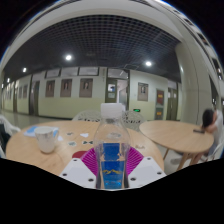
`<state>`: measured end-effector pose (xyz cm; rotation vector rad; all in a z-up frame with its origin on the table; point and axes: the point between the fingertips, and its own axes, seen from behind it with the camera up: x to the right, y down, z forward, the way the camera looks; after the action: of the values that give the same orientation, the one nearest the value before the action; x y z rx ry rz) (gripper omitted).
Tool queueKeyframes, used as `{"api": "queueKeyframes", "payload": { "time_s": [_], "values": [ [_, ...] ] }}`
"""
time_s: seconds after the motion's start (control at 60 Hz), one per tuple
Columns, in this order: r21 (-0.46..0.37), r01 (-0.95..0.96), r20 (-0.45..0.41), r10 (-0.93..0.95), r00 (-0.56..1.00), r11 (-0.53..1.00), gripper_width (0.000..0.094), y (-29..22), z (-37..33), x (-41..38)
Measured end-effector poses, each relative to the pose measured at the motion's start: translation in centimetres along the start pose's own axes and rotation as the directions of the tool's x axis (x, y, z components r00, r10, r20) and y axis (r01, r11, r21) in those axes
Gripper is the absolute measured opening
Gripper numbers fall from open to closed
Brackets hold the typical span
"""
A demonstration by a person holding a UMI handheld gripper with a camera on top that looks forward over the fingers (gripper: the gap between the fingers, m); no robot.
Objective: Pour water
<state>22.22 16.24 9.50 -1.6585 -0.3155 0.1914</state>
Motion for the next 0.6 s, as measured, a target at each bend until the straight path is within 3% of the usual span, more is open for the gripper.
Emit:
{"api": "queueKeyframes", "payload": {
  "time_s": [0.133, 0.3, 0.45, 0.6],
  "values": [
    [0.01, 0.397, -0.085, -0.395, 0.915, 0.918, 0.0302, -4.6, 1.1, -1.7],
    [0.026, 0.85, -0.152, -0.838, 0.524, 0.526, 0.03, -12.3, 3.0, -8.3],
    [0.002, 0.998, -0.176, -0.982, 0.066, 0.066, 0.0301, -14.6, 4.6, -14.7],
    [-0.093, 0.934, -0.18, -0.916, -0.357, -0.346, 0.0302, -13.0, 8.2, -16.2]
  ]
}}
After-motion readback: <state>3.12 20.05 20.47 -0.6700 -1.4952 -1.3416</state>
